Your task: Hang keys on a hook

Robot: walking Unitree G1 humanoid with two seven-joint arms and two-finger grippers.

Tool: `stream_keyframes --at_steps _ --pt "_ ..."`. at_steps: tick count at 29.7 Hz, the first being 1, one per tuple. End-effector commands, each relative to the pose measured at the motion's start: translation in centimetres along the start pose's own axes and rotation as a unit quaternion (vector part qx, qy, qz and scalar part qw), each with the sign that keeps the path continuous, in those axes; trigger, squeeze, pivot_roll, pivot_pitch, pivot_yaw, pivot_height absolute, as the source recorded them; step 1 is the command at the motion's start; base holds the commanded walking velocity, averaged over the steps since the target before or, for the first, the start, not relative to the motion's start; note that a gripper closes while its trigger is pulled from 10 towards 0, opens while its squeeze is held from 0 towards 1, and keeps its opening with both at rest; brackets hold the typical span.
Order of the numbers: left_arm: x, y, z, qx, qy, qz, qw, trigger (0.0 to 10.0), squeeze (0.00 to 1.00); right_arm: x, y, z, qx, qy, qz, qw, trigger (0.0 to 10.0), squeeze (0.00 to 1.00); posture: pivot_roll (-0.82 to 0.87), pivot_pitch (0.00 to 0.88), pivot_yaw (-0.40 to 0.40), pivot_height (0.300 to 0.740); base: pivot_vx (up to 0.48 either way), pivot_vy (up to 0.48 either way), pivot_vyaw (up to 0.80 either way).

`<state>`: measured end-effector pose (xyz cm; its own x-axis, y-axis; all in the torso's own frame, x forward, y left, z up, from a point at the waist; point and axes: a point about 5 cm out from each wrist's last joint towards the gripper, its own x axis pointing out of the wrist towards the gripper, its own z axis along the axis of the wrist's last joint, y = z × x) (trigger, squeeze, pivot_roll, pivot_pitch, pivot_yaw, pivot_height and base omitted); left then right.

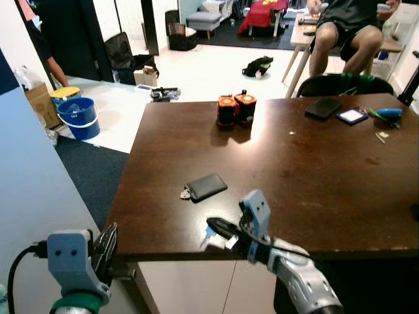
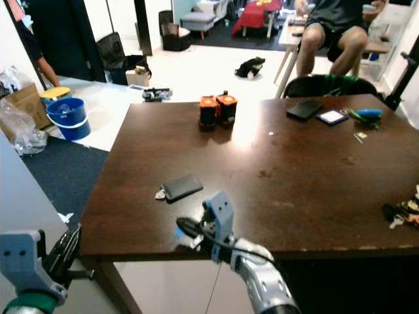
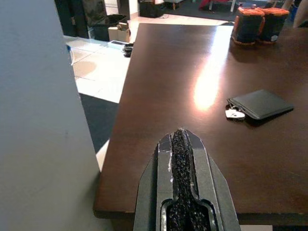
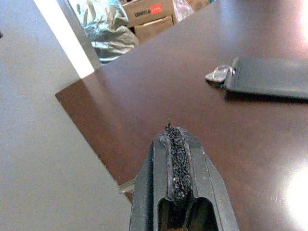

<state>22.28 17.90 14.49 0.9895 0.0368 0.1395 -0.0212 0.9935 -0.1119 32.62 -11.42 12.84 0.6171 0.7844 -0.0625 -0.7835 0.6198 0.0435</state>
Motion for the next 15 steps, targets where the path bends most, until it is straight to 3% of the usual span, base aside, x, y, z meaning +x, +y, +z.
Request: stream_keyframes --at_steps 1,4,5,6,8,15 --pt "-0.4 0.1 -0.2 -0.005 0.010 -0.001 1.000 10.0 0.00 -0.8 0.2 -0.4 0.005 0.006 -0.002 1.000 0.0 0.00 -0.04 0.089 0.137 0.740 0.000 0.000 0.00" --pt "-0.4 0.1 -0.2 -0.005 0.010 -0.002 1.000 10.0 0.00 -1.3 -0.4 -0.6 0.004 0.007 -0.032 0.999 0.0 0.00 -0.04 0.089 0.137 0.740 0.000 0.000 0.00" --pt "-0.4 0.1 -0.3 -0.006 0.011 -0.003 1.000 10.0 0.00 -2.0 -1.8 -0.8 0.001 0.008 -0.093 0.996 0.0 0.00 -0.04 0.090 0.141 0.740 0.000 0.000 0.00" --pt "-0.4 0.1 -0.3 -0.006 0.011 -0.003 1.000 10.0 0.00 -2.0 -1.8 -0.8 0.001 0.008 -0.093 0.996 0.0 0.00 -0.04 0.090 0.141 0.740 0.000 0.000 0.00" --pt "-0.3 0.0 -0.3 -0.007 0.011 -0.005 1.000 10.0 0.00 -3.0 -4.0 -1.1 0.016 0.004 -0.184 0.983 0.0 0.00 -0.05 0.089 0.143 0.740 0.000 0.000 0.00" --pt "-0.2 -0.1 -0.3 -0.009 0.009 -0.006 1.000 10.0 0.00 -4.1 -4.2 -2.2 0.025 0.025 -0.189 0.981 0.0 0.00 -0.04 0.087 0.135 0.740 0.000 0.000 0.00"
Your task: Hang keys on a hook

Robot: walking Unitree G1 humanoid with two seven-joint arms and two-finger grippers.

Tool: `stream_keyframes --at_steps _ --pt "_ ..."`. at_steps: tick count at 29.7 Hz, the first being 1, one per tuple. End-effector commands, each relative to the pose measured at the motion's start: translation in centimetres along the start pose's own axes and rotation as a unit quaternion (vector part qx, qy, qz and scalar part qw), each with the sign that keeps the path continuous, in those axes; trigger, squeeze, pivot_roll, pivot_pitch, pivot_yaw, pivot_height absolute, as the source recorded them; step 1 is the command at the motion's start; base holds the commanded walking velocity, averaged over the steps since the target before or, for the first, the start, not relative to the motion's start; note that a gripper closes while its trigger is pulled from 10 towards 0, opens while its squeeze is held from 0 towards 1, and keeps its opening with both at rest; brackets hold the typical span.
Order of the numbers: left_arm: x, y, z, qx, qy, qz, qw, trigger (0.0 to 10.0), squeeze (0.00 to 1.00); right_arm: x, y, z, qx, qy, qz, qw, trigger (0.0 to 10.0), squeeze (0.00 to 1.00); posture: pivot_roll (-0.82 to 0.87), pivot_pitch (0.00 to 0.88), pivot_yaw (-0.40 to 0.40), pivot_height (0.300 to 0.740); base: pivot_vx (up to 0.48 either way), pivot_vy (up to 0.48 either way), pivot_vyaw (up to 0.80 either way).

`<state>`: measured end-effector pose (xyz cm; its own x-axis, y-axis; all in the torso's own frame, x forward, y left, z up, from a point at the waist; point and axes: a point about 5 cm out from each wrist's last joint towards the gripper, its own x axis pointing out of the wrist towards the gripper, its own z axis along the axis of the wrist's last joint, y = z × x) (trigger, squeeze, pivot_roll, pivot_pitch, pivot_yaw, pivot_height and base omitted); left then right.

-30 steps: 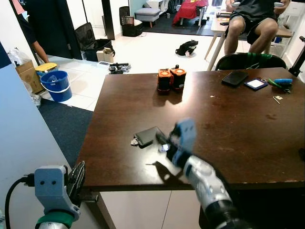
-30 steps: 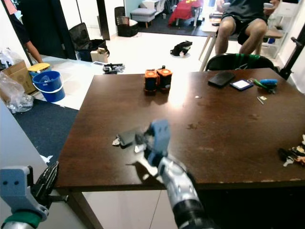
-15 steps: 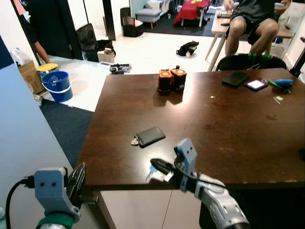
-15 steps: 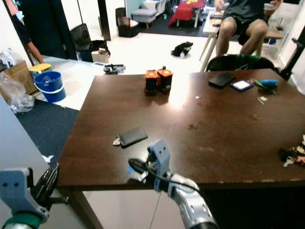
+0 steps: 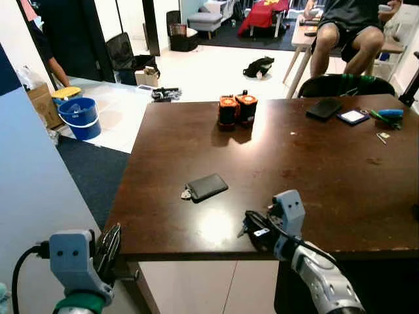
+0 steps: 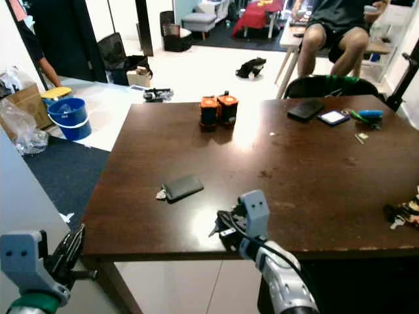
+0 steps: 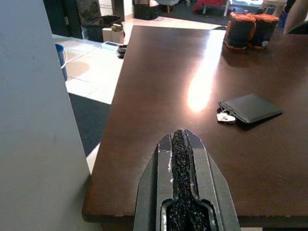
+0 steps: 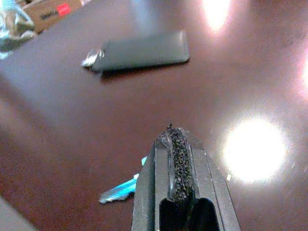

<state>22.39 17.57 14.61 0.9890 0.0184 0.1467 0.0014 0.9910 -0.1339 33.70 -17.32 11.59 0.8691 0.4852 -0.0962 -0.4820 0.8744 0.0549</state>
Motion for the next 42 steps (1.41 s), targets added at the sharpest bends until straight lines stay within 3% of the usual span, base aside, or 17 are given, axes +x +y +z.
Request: stream_keyframes --at_steps 1,5,6,8,9,10,23,29,42 --pt "-0.3 0.3 -0.3 0.003 0.011 0.004 1.000 10.0 0.00 -0.3 0.2 -0.9 0.000 0.019 0.007 1.000 0.0 0.00 -0.04 0.087 0.135 0.740 0.000 0.000 0.00" --pt "-0.4 0.3 -0.3 0.003 0.012 0.004 1.000 10.0 0.00 -0.7 0.1 -1.2 0.001 0.025 0.003 1.000 0.0 0.00 -0.04 0.087 0.135 0.740 0.000 0.000 0.00" --pt "-0.5 0.3 -0.4 0.003 0.013 0.004 1.000 10.0 0.00 -0.9 0.0 -1.3 0.002 0.027 -0.001 1.000 1.4 0.00 -0.04 0.087 0.135 0.740 0.000 0.000 0.00" --pt "-0.5 0.3 -0.4 0.003 0.014 0.003 1.000 10.0 0.00 -1.0 -0.1 -1.3 0.003 0.028 -0.004 1.000 1.4 0.00 -0.04 0.087 0.135 0.740 0.000 0.000 0.00" --pt "-0.5 0.3 -0.4 0.003 0.014 0.003 1.000 10.0 0.00 -1.0 -0.1 -1.4 0.002 0.028 -0.006 1.000 4.0 0.00 -0.05 0.088 0.136 0.740 0.000 0.000 0.00" --pt "-0.4 0.3 -0.4 0.002 0.014 0.002 1.000 10.0 0.00 -1.0 -0.2 -1.3 -0.004 0.023 -0.011 1.000 10.0 0.00 -0.05 0.088 0.136 0.740 0.000 0.000 0.00" --pt "-0.3 0.2 -0.4 0.001 0.012 0.000 1.000 10.0 0.00 -1.0 -0.7 -0.9 -0.008 0.009 -0.027 1.000 10.0 0.00 -0.05 0.083 0.140 0.740 0.000 0.000 0.00" --pt "-0.2 0.2 -0.4 0.002 0.012 -0.002 1.000 10.0 0.00 -1.1 -2.2 -0.2 0.001 -0.008 -0.074 0.997 10.0 0.00 -0.06 0.076 0.144 0.740 0.000 0.000 0.00" --pt "-0.1 0.3 -0.4 0.005 0.011 0.001 1.000 10.0 0.00 -1.0 -3.1 0.4 0.002 -0.025 -0.111 0.994 10.0 0.00 -0.05 0.069 0.143 0.740 0.000 0.000 0.00"
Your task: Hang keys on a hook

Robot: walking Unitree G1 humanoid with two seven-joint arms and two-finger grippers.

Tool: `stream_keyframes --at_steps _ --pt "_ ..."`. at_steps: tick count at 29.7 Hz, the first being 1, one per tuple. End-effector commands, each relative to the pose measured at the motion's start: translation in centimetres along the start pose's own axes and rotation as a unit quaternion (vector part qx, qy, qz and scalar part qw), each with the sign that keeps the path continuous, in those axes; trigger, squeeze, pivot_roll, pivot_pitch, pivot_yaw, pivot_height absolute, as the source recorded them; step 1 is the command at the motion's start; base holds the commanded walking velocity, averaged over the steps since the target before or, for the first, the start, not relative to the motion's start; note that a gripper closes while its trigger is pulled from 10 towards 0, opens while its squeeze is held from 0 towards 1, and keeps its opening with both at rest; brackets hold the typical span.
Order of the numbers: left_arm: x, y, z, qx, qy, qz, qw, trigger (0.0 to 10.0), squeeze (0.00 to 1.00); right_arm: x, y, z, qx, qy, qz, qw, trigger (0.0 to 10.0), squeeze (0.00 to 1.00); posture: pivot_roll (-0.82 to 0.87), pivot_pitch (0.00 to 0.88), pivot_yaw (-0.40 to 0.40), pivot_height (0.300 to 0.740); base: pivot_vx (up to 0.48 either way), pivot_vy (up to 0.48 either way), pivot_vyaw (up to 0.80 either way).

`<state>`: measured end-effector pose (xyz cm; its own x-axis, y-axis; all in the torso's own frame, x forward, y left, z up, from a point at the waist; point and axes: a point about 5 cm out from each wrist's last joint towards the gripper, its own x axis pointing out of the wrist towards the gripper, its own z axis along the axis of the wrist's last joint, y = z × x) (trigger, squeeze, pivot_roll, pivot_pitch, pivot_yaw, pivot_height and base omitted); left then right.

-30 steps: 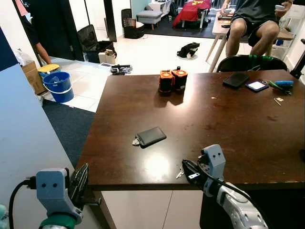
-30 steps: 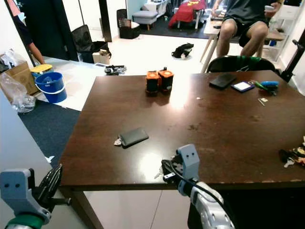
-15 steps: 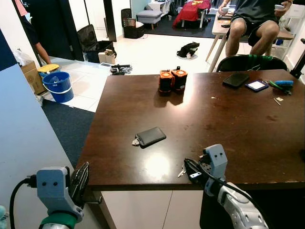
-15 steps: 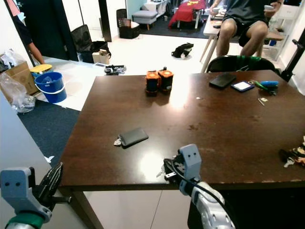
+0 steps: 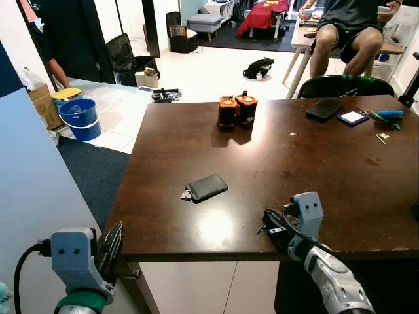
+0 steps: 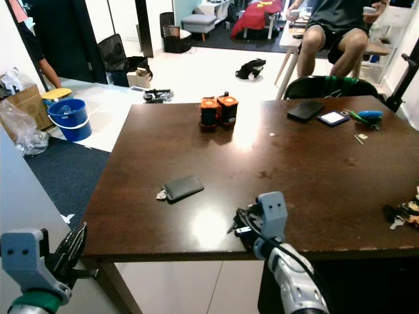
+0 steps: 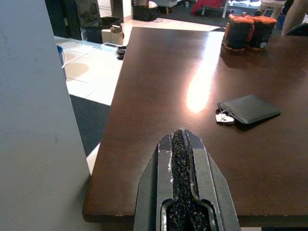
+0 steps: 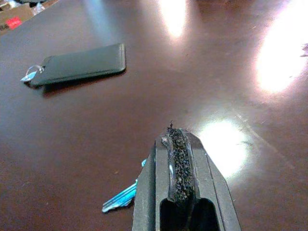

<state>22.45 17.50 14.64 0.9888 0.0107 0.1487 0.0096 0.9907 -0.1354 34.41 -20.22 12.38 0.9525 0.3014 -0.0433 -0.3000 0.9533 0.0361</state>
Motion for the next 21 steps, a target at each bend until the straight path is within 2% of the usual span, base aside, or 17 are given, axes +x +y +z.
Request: stream_keyframes --at_steps 1,13,14,15,16,18,19,21 --pt "-0.15 0.37 -0.39 0.006 0.011 0.005 1.000 10.0 0.00 -0.12 -0.25 -0.44 0.004 0.006 -0.011 1.000 10.0 0.00 -0.05 0.069 0.143 0.740 0.000 0.000 0.00" --pt "0.07 0.42 -0.30 0.008 0.010 0.005 1.000 10.0 0.00 0.41 -0.23 -0.18 0.010 -0.001 -0.020 1.000 10.0 0.00 -0.05 0.070 0.145 0.740 0.000 0.000 0.00" --pt "0.07 0.41 -0.29 0.008 0.010 0.005 1.000 10.0 0.00 0.42 -0.36 -0.13 0.009 -0.002 -0.027 1.000 10.0 0.84 -0.05 0.070 0.145 0.740 0.000 0.000 0.00" --pt "0.07 0.41 -0.29 0.008 0.010 0.005 1.000 10.0 0.00 0.42 -0.36 -0.13 0.009 -0.002 -0.027 1.000 10.0 0.84 -0.05 0.070 0.145 0.740 0.000 0.000 0.00" --pt "0.07 0.41 -0.29 0.008 0.010 0.004 1.000 10.0 0.00 0.42 -0.47 -0.09 0.009 -0.003 -0.031 0.999 10.0 1.00 -0.05 0.070 0.145 0.740 0.000 0.000 0.00" --pt "0.07 0.41 -0.30 0.008 0.010 0.003 1.000 10.0 0.00 0.40 -0.60 -0.01 0.007 -0.006 -0.037 0.999 10.0 1.00 -0.05 0.070 0.145 0.740 0.000 0.000 0.00" --pt "0.07 0.40 -0.31 0.008 0.011 0.002 1.000 10.0 0.00 0.33 -0.90 0.06 -0.001 -0.007 -0.044 0.999 10.0 0.00 -0.05 0.070 0.145 0.740 0.000 0.000 0.00" --pt "0.06 0.40 -0.31 0.008 0.011 0.002 1.000 10.0 0.00 0.29 -1.03 0.06 -0.003 -0.007 -0.047 0.999 10.0 0.00 -0.05 0.070 0.145 0.740 0.000 0.000 0.00"
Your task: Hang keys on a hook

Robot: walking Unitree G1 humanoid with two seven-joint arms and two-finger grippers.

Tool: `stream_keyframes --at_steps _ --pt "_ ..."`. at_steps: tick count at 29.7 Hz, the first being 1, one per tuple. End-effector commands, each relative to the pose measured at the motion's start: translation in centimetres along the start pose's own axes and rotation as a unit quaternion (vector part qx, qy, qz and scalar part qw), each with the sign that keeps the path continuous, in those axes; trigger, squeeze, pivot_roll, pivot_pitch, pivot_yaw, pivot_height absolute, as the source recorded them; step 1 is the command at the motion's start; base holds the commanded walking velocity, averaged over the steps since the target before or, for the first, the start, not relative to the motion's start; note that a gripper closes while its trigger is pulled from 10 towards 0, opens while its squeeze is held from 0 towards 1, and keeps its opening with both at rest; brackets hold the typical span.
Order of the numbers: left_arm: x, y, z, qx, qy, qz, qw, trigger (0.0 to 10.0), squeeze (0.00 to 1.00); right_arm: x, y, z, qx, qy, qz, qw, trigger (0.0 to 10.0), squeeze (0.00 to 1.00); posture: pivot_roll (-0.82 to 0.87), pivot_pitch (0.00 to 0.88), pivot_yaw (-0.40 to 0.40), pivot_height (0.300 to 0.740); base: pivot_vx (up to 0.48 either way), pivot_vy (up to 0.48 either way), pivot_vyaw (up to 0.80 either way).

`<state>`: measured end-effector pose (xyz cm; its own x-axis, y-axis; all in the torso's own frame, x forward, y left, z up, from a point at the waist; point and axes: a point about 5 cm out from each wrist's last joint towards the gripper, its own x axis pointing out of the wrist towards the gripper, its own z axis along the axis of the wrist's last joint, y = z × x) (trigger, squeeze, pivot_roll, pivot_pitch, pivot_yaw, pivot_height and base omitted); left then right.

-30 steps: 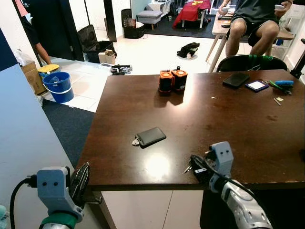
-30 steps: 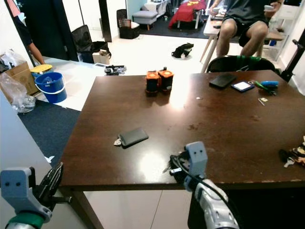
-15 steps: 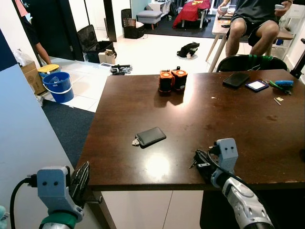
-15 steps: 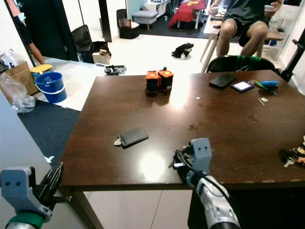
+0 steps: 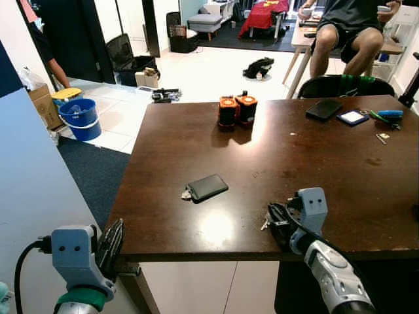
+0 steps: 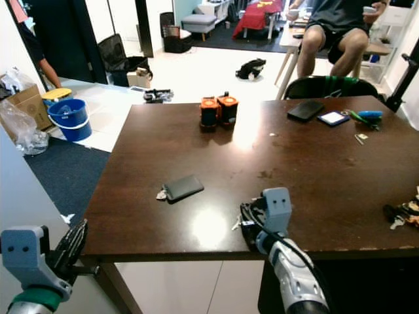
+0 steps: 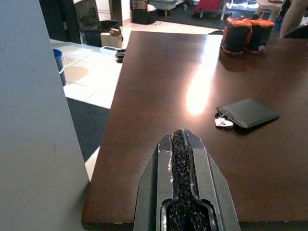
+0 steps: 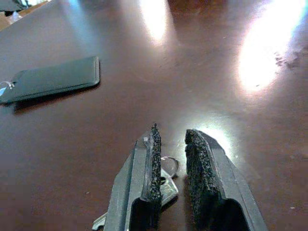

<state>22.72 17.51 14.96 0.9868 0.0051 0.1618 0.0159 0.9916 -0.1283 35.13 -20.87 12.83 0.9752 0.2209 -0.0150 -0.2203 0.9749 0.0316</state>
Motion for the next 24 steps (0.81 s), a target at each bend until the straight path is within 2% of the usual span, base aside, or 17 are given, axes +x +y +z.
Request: stream_keyframes --at_steps 1,7,12,15,21,24 --pt "-0.3 0.4 -0.6 0.004 0.018 0.005 1.000 10.0 0.00 -0.2 -0.5 -0.3 -0.003 0.005 -0.013 1.000 10.0 0.00 -0.05 0.070 0.145 0.740 0.000 0.000 0.00" --pt "-0.4 0.4 -0.6 0.004 0.019 0.003 1.000 10.0 0.00 -0.4 -1.3 0.3 0.009 -0.014 -0.025 1.000 10.0 0.00 -0.05 0.070 0.145 0.740 0.000 0.000 0.00" --pt "-0.3 0.5 -0.6 0.005 0.020 0.002 1.000 10.0 0.00 -0.3 -1.2 0.0 0.006 0.001 -0.016 1.000 10.0 0.00 -0.05 0.076 0.161 0.740 0.000 0.000 0.00" --pt "-0.3 0.5 -0.5 0.007 0.021 -0.003 1.000 10.0 0.00 -0.7 -0.2 -1.1 0.000 0.026 0.028 0.999 10.0 0.00 -0.05 0.076 0.165 0.740 0.000 0.000 0.00" --pt "-0.3 0.6 -0.5 0.009 0.022 -0.002 1.000 10.0 0.00 -0.9 0.0 -1.3 0.006 0.028 0.042 0.999 10.0 0.00 -0.05 0.077 0.168 0.740 0.000 0.000 0.00" --pt "-0.3 0.6 -0.6 0.010 0.024 -0.002 1.000 10.0 0.00 -1.1 0.6 -1.8 0.004 0.042 0.070 0.997 10.0 0.00 -0.05 0.080 0.169 0.740 0.000 0.000 0.00"
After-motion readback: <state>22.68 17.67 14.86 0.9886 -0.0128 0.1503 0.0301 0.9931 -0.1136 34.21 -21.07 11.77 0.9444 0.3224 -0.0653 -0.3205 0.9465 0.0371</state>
